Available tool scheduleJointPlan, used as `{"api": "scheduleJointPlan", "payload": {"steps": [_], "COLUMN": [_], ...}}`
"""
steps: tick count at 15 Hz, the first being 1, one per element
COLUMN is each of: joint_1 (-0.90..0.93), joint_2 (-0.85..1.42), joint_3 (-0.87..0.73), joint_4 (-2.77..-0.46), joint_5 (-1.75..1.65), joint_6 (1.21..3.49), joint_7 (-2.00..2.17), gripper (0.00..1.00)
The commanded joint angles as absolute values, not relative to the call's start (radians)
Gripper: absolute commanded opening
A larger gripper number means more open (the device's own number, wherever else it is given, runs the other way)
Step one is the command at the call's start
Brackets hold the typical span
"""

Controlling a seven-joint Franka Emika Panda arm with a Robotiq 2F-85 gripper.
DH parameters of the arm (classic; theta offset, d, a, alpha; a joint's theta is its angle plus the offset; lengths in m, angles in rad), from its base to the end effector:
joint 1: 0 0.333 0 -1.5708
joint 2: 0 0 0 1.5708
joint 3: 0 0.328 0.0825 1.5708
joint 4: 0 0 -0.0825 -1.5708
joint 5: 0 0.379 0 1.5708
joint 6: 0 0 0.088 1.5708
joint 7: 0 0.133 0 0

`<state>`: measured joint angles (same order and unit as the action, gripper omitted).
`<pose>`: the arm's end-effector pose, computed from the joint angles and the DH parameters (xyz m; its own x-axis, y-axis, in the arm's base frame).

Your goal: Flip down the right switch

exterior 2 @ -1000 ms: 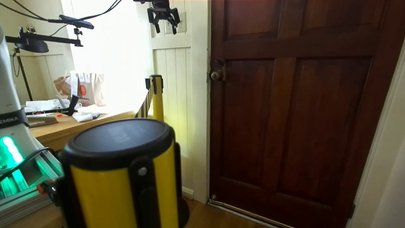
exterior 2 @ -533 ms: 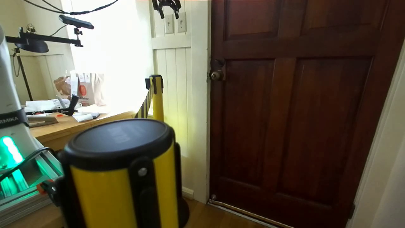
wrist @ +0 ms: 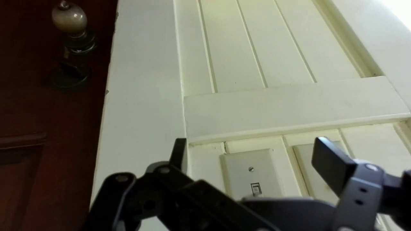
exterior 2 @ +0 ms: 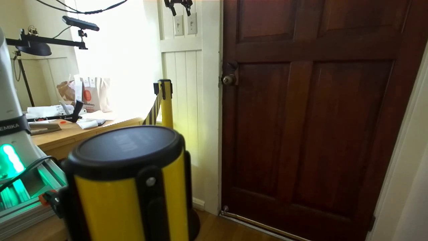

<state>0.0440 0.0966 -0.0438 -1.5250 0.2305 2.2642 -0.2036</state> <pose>0.6466 0.0122 0.6622 0.7854 0.0568 0.6163 0.1507 -0.9833 -0.1015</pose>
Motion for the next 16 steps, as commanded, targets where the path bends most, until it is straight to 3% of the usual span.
{"api": "scheduleJointPlan", "payload": {"steps": [1,2,4,13,16], "joint_1": [0.02,0.022,0.022,0.02,0.037], "joint_2": [0.104,0.12,0.151,0.298,0.352], "joint_3": [-0.022,-0.023,-0.017,0.026,0.011], "joint_4": [-1.524,-1.505,-1.46,-1.231,-1.154], "joint_5": [0.22,0.191,0.204,0.2,0.212], "joint_6": [2.267,2.274,2.288,2.31,2.295], "joint_7": [-0.175,-0.168,-0.175,-0.21,-0.218], "gripper": [0.98,0.73,0.69,0.05,0.0]}}
